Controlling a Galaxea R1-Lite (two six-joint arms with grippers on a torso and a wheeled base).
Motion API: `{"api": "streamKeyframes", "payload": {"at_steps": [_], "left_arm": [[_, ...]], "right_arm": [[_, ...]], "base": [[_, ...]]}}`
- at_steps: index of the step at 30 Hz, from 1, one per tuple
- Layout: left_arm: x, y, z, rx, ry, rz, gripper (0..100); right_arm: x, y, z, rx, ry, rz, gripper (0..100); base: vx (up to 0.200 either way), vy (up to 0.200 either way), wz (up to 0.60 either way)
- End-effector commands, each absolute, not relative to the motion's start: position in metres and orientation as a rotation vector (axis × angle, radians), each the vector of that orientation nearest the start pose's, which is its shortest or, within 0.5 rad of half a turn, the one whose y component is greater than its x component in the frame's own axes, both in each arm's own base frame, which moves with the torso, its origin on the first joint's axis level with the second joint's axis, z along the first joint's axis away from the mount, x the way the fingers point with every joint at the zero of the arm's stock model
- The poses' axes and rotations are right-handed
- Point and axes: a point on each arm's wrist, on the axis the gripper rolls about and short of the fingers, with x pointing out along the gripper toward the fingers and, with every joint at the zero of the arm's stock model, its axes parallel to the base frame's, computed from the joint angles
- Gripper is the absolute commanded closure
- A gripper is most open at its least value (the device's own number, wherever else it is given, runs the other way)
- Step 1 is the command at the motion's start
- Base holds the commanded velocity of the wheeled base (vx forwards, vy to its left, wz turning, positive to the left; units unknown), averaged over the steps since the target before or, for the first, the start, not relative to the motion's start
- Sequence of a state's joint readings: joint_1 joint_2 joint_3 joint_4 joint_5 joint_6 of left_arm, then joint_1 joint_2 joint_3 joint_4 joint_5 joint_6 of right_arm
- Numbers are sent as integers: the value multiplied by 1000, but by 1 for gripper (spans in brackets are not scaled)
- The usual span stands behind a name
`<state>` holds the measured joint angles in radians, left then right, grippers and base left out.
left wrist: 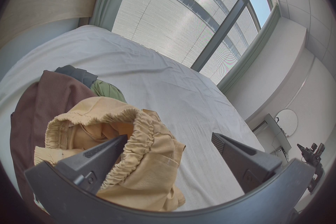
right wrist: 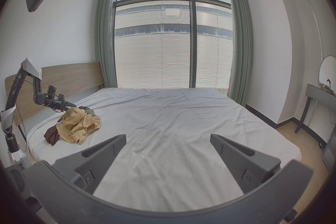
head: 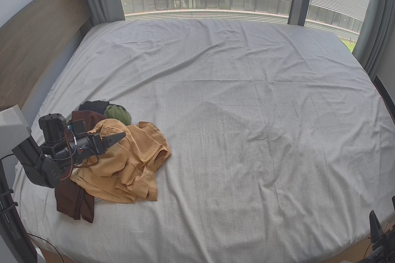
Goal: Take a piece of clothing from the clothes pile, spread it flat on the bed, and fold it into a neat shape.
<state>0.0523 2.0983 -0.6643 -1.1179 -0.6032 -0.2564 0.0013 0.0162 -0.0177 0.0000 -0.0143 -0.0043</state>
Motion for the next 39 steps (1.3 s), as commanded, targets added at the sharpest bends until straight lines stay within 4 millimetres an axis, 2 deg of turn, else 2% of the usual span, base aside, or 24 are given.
{"api": "streamKeyframes", "payload": {"at_steps": [1,8,9,25,31,33,39], "left_arm": [[345,3,59,-355,390,-512,0],[345,3,55,-357,401,-506,0],[345,3,55,-357,401,-506,100],[346,2,60,-359,385,-529,100],[326,-8,89,-413,346,-561,100],[315,-14,92,-411,336,-592,100],[305,-21,101,-415,246,-639,100]], "right_arm": [[-23,0,76,-5,3,-14,0],[-23,0,76,-5,3,-14,0],[-23,0,76,-5,3,-14,0],[-23,0,76,-5,3,-12,0],[-23,0,76,-5,3,-14,0],[-23,0,76,-5,3,-12,0],[-23,0,76,-5,3,-15,0]], "base": [[0,0,0],[0,0,0],[0,0,0],[0,0,0],[0,0,0],[0,0,0],[0,0,0]]}}
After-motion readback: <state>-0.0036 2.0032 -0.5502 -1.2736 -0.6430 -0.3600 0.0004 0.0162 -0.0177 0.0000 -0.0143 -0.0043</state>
